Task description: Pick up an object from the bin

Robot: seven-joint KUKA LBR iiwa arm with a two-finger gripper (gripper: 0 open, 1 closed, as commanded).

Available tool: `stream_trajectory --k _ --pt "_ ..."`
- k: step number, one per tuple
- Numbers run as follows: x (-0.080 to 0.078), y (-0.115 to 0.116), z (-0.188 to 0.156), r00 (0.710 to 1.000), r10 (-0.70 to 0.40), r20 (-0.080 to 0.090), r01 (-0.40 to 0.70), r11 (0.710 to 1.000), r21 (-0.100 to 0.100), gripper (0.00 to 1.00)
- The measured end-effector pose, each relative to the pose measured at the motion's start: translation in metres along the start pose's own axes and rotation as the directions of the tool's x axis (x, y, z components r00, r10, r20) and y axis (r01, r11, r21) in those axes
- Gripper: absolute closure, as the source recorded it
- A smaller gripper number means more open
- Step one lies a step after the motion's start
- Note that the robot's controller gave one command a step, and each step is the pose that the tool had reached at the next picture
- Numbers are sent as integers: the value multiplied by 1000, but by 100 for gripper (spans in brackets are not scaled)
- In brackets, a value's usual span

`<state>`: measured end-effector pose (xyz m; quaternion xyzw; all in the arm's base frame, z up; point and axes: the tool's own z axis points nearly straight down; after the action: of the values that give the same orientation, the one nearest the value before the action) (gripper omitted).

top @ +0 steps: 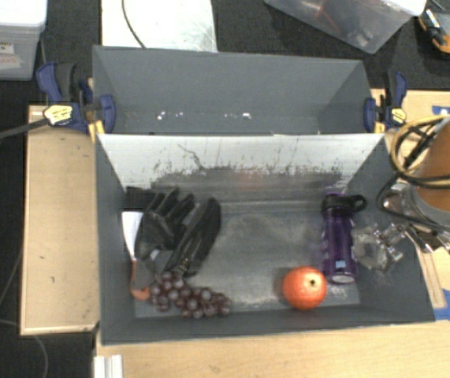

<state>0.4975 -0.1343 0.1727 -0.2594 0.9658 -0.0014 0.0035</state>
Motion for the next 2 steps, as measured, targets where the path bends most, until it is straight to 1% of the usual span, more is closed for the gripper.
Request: stream_trajectory --k 1,2 --pt "-9 21 59 961 -275 8 275 961 7 100" --pt "-6 -21 8 981 -192 11 192 981 18 100"
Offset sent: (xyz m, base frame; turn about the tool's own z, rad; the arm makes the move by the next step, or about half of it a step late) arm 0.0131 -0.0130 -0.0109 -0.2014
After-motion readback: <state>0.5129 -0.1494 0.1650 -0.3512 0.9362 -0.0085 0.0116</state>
